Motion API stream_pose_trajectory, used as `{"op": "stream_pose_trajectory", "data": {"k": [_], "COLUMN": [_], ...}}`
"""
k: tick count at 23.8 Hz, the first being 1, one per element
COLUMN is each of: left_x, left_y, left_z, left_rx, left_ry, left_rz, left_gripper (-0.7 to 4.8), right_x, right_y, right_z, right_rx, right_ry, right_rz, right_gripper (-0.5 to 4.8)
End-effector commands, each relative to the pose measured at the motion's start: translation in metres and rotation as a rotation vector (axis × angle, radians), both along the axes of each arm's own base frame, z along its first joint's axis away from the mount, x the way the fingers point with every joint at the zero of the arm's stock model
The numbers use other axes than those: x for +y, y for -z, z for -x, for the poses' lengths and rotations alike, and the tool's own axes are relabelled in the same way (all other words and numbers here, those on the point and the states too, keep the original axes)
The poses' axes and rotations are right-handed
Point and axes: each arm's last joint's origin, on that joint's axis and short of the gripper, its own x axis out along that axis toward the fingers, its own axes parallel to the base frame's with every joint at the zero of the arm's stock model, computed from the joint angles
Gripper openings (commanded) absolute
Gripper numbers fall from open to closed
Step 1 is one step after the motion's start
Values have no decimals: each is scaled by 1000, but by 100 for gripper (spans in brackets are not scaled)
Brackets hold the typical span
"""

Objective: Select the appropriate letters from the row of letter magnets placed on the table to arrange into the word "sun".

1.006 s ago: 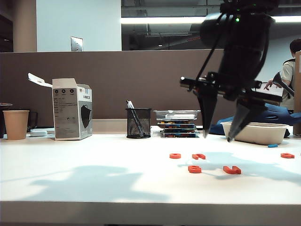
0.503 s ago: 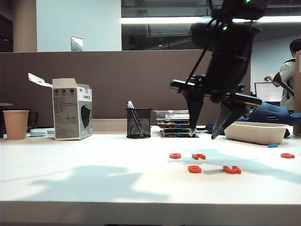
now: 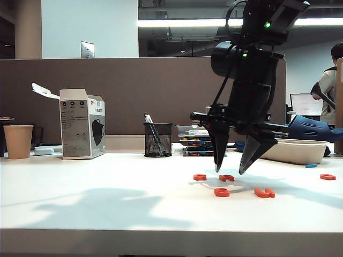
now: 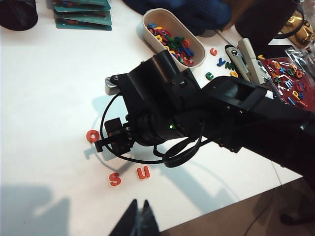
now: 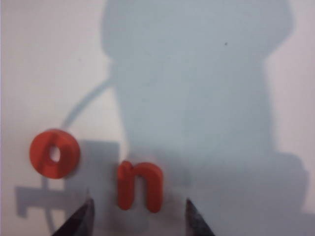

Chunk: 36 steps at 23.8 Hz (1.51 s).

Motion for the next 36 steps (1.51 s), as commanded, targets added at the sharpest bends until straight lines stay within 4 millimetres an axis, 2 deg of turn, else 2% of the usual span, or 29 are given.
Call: {"op": "stream_pose_trajectory", "data": {"k": [1,11,24,32,36], "left_x": [0,0,1,1,1], "left_y": [-2,-2,-2,-2,-2], "left_z": [1,1,1,1,1], "left_rx": [-9,-9,-10,-10,-9], "left_ry": [3,3,2,2,2], "left_rz": [8,8,8,8,7], "left_gripper": [-5,-5,-5,-5,-5], "right_x": [1,3,9,9,8], "right_y": [0,9,11,35,39], "right_z": [-1,-5,-2,0,2], "right_rx": [-13,-12,-17,76,104], "right_ry": [-20,-29,-44,-45,-44], "right_rz": [5,8,39,109,129], "right_gripper": [235,235,235,234,234]}}
